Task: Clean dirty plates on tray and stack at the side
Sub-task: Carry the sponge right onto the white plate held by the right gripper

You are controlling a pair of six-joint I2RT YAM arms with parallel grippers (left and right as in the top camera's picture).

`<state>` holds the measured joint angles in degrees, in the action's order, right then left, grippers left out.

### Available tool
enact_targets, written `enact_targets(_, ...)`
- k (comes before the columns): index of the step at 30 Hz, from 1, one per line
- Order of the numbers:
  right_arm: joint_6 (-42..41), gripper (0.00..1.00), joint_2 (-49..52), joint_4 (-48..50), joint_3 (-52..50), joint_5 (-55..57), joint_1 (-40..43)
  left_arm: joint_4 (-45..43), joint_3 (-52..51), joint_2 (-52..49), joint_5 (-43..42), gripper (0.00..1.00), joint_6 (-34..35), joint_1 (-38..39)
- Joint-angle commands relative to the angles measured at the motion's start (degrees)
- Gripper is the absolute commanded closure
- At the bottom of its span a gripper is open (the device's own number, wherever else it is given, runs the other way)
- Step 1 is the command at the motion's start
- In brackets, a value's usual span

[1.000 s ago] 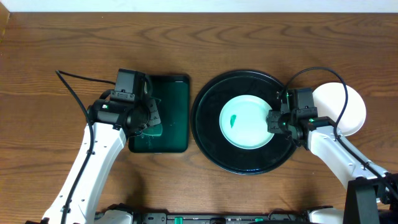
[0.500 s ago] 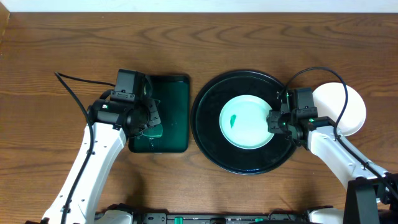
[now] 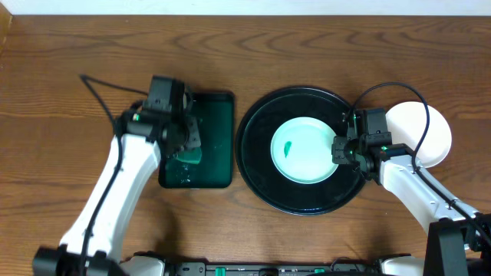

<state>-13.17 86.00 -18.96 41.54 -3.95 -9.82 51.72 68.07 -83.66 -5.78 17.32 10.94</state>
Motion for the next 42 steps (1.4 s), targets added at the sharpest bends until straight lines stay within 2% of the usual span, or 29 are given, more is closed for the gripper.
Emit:
enact_targets(1,-1.2,0.69,1.5,0.4,-0.1,1.1,0.0,3.6,9.6,-5.4,0.7,0.93,-3.2,0.1)
enact_targets(3,-1.6,0.71,2.2,1.0,-0.1,0.9,0.0,4.6,12.1,-8.3,0.7,0.93,-3.4,0.1)
enact_targets(5,-1.6,0.92,2.3,1.4,-0.1,0.4,0.0,4.0,12.4,-10.8,0.7,0.93,-3.3,0.2)
enact_targets(9,-2.6,0.96,2.3,1.4,-0.1,0.4,0.0,4.2,12.3,-12.3,0.7,0.93,-3.4,0.7)
enact_targets(13,-2.7,0.91,2.6,1.4,-0.1,0.3,0.0,4.2,12.3,-12.4,0.7,0.93,-3.4,2.5)
enact_targets(16,-2.7,0.81,2.8,1.4,-0.1,-1.4,0.0,3.7,12.3,-12.4,0.7,0.92,-3.3,4.0)
enact_targets(18,-2.7,0.82,3.1,1.4,-0.1,-2.8,0.0,2.8,12.3,-12.4,0.7,0.93,-3.3,5.5)
enact_targets(21,-2.7,0.92,3.2,1.4,-0.1,-2.9,0.0,2.2,12.3,-12.4,0.7,0.93,-3.1,6.5)
enact_targets(25,-2.7,0.93,3.2,1.4,-0.1,-5.6,0.0,1.8,12.3,-12.4,0.7,0.93,-2.3,7.9)
enact_targets(30,-2.7,0.87,3.2,1.9,-0.1,-9.0,0.0,1.2,12.3,-12.4,0.7,0.93,-1.7,10.5)
enact_targets(34,-2.7,0.86,3.2,2.0,-0.1,-10.4,0.0,-0.1,12.3,-12.4,0.7,0.93,0.3,12.3)
enact_targets(42,-2.7,0.74,3.2,2.0,-0.1,-15.6,0.0,-4.2,12.3,-12.4,0.5,0.93,4.6,16.4)
